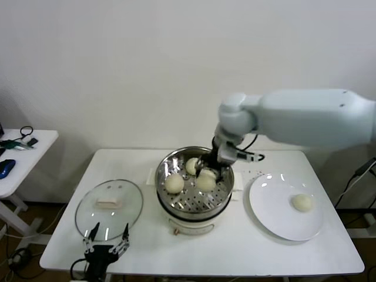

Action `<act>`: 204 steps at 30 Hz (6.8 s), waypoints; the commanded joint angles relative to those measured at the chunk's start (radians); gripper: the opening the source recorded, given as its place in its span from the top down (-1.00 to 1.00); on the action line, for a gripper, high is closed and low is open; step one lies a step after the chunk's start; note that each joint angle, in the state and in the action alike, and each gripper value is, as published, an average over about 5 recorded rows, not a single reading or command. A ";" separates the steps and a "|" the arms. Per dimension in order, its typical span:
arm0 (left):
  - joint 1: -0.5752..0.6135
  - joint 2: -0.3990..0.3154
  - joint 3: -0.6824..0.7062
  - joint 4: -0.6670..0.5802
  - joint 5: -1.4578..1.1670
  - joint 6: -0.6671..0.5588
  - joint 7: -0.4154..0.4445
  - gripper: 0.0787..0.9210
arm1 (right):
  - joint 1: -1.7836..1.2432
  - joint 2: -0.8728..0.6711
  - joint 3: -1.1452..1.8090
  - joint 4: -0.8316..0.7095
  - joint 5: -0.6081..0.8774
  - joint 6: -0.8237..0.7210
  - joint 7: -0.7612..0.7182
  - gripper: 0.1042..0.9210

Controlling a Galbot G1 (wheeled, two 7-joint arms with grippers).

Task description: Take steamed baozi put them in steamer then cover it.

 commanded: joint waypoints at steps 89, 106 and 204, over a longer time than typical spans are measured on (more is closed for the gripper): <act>0.010 -0.020 0.002 -0.011 -0.003 -0.005 -0.002 -0.77 | -0.670 -0.463 0.391 -0.635 0.056 -0.455 -0.048 -0.64; 0.010 -0.017 0.005 -0.025 -0.003 0.005 -0.001 -0.77 | 0.182 -0.436 -0.289 -0.235 0.443 -0.553 -0.070 -0.41; -0.108 0.057 -0.007 0.046 0.165 -0.072 -0.050 -0.77 | -2.454 -0.155 2.438 0.079 0.496 -0.002 0.759 -0.76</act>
